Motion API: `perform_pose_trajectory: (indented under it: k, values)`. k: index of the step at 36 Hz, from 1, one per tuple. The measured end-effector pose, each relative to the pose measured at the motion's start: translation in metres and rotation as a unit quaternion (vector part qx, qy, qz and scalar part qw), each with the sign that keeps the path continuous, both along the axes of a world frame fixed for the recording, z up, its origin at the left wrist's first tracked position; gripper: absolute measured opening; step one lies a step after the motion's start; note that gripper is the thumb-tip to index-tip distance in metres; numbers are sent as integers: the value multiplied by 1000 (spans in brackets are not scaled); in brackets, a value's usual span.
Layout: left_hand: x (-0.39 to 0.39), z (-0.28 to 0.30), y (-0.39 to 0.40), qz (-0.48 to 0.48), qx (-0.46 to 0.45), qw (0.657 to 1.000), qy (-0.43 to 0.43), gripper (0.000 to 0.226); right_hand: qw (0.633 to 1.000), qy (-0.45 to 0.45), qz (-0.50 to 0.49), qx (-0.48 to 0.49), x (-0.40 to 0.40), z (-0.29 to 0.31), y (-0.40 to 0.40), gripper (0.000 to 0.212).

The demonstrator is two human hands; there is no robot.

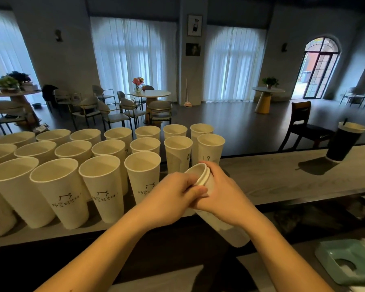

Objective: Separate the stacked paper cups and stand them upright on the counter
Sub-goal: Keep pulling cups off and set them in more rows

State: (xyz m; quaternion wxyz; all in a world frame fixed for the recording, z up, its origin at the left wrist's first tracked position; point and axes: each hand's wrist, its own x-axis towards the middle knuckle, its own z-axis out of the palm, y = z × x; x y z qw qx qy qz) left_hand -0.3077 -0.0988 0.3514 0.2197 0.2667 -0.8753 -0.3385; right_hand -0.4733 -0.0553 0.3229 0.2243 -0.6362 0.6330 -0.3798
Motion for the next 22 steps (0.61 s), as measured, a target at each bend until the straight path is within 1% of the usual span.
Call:
perform_pose_trajectory:
  k: [2,4,5,7,9,11,13,18,22]
  values:
    - [3,-3,3,2,66,997,45,23,1000,0,4,25,-1,4,2,94]
    - [8,-5,6,9,144,986,83,28,998,14,7,61,-1,8,5,84]
    - [10,-6,7,13,170,982,87,29,996,23,11,80,0,10,5,77]
    - [11,-10,6,29,179,980,80,29,993,37,23,107,2,11,5,67]
    - [12,-12,5,49,168,981,80,26,993,40,28,107,4,8,3,69]
    - [11,-11,7,56,149,983,94,24,995,39,23,86,3,9,2,82]
    - [10,-10,11,59,111,985,117,23,997,49,27,54,1,15,1,94]
    - [5,-9,24,81,-7,983,166,22,995,78,63,0,-7,31,2,91]
    - [1,-13,27,107,-37,975,192,21,995,74,69,1,-12,30,5,84]
